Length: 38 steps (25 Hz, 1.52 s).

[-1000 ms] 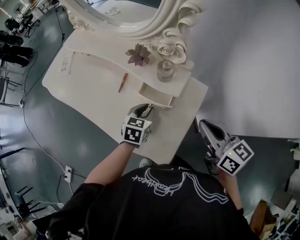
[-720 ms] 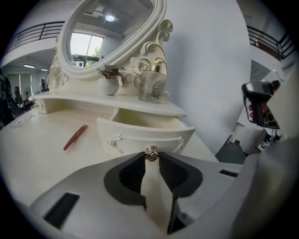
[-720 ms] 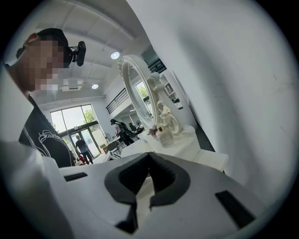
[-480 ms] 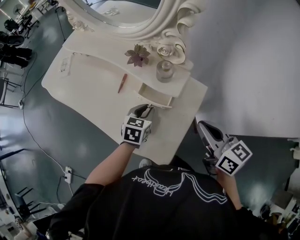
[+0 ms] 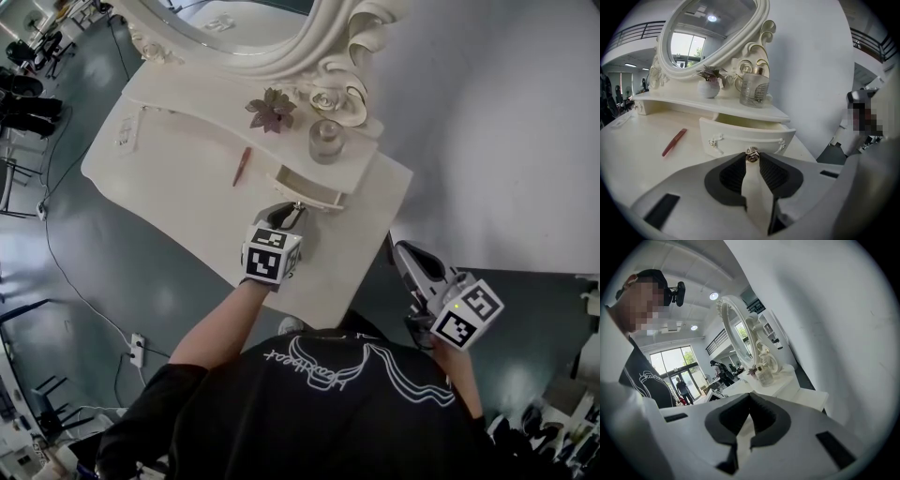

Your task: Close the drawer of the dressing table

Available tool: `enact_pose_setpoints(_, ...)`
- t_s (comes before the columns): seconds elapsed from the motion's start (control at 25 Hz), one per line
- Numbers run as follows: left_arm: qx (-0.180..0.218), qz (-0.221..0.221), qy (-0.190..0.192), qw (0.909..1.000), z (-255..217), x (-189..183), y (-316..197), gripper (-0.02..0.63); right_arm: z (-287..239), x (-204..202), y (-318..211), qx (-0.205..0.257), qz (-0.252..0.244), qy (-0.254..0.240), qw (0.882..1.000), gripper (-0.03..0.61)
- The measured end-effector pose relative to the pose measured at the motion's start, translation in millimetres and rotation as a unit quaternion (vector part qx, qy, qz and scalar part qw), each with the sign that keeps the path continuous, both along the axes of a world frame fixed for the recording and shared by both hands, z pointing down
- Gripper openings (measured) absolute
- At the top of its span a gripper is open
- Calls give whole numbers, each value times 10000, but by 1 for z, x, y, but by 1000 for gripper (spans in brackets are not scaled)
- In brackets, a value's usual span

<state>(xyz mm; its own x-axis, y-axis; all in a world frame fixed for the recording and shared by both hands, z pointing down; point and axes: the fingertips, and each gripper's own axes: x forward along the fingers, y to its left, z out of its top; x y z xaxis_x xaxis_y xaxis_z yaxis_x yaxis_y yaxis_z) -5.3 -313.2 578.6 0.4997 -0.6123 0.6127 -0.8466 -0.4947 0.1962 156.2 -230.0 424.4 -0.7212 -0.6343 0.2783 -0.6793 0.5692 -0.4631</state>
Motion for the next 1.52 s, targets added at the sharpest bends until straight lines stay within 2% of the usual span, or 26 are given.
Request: enact_pose_setpoints(1.52, 84, -25, 15, 10000, 5, 21, -55, 95, 16, 25, -9, -214, 221, 37, 9995, 5)
